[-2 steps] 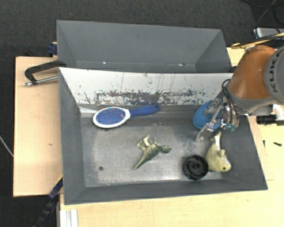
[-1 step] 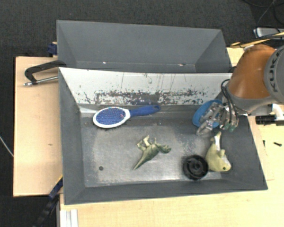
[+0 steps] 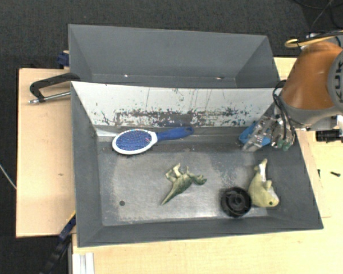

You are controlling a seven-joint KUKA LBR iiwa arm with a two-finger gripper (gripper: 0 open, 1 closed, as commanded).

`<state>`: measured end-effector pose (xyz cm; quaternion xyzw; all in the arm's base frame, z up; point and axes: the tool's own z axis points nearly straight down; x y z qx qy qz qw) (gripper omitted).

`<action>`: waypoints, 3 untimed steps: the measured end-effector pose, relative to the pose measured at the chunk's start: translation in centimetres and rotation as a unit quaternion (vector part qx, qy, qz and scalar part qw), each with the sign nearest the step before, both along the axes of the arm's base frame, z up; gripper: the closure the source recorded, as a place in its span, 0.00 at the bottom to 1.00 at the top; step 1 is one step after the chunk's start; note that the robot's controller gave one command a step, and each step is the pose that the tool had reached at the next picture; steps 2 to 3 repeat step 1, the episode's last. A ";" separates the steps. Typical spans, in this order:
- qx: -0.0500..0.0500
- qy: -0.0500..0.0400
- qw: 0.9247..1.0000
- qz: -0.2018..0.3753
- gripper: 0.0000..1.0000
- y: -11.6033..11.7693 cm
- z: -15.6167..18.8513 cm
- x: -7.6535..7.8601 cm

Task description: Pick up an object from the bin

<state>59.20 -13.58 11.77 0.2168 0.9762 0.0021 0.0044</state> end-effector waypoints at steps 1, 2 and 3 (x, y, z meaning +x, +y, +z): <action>-0.001 0.000 1.000 0.001 1.00 0.1 2.3 0.2; -0.001 0.000 1.000 0.001 1.00 0.1 2.3 0.2; -0.001 0.000 1.000 0.001 1.00 0.1 2.3 0.2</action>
Offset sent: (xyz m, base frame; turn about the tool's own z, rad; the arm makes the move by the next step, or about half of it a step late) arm -0.0001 0.0001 0.0199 0.0000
